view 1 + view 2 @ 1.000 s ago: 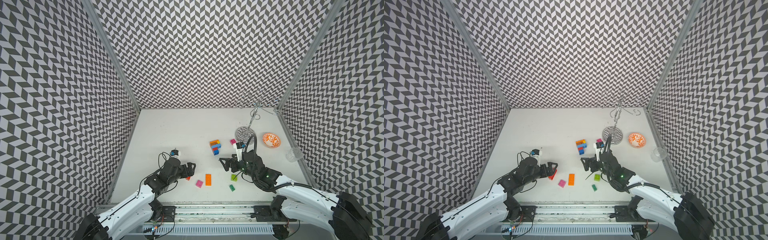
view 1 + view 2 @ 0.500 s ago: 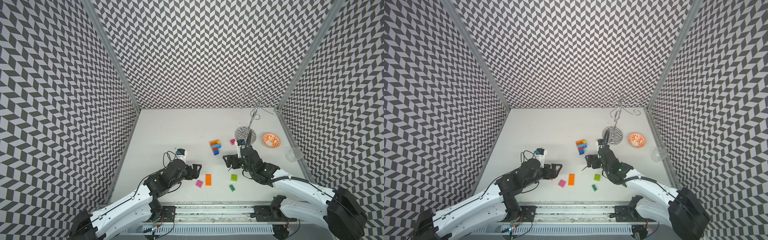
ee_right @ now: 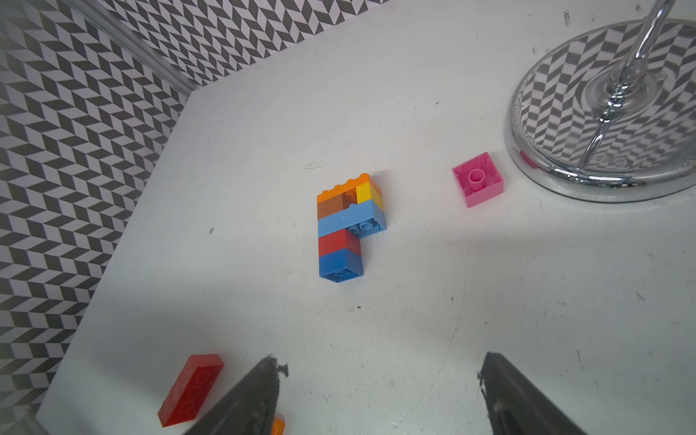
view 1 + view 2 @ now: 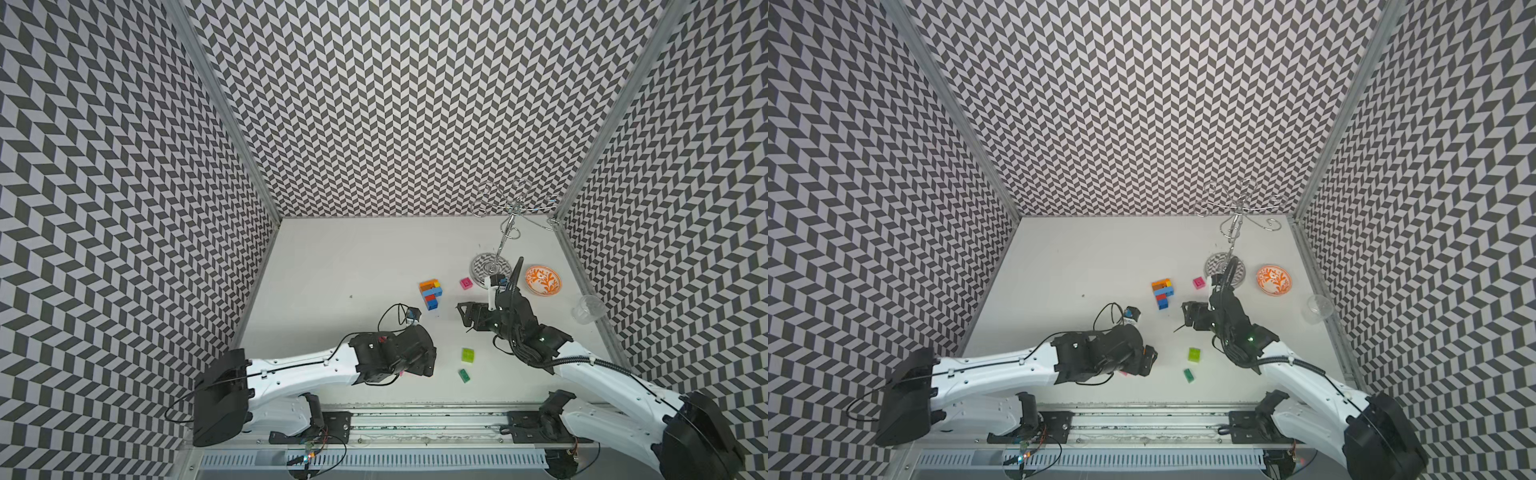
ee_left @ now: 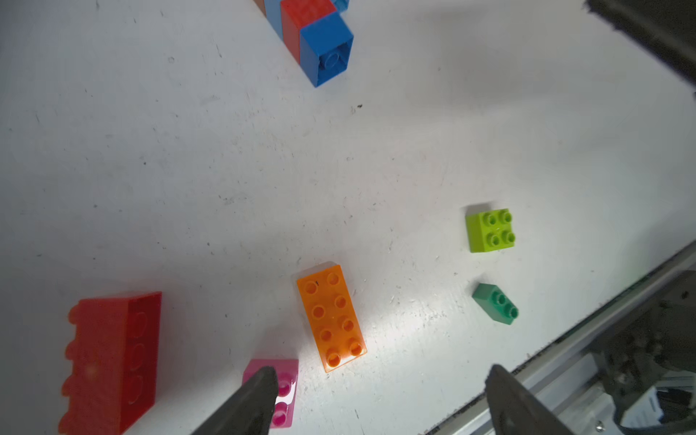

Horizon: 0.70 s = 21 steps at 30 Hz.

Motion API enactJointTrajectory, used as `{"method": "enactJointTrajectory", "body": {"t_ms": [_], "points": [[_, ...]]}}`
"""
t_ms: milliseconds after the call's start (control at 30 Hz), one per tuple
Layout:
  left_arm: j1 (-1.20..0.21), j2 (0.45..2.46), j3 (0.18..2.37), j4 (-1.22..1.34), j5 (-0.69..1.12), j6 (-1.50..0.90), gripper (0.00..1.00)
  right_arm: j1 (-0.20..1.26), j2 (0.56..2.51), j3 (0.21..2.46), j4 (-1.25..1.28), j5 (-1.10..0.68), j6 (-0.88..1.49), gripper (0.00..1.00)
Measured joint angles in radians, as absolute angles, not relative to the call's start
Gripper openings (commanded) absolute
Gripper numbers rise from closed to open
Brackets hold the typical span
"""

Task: Assemble the letter p with lego
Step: Adjust the lego brick at the center of the board.

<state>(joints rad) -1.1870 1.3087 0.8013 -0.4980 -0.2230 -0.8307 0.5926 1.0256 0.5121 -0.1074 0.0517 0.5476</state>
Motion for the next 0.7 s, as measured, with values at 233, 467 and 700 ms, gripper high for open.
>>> {"method": "enactJointTrajectory", "body": {"t_ms": [233, 467, 700], "points": [[-1.164, 1.492, 0.818, -0.506, -0.209, -0.828, 0.83, 0.585, 0.989, 0.476, -0.106, 0.007, 0.545, 0.83], [-1.135, 1.598, 0.879, -0.5, -0.194, -0.802, 0.73, 0.583, 0.976, 0.453, -0.102, -0.02, 0.544, 0.83], [-1.102, 1.637, 0.883, -0.495, -0.193, -0.778, 0.6, 0.579, 0.976, 0.441, -0.096, -0.031, 0.544, 0.82]]}}
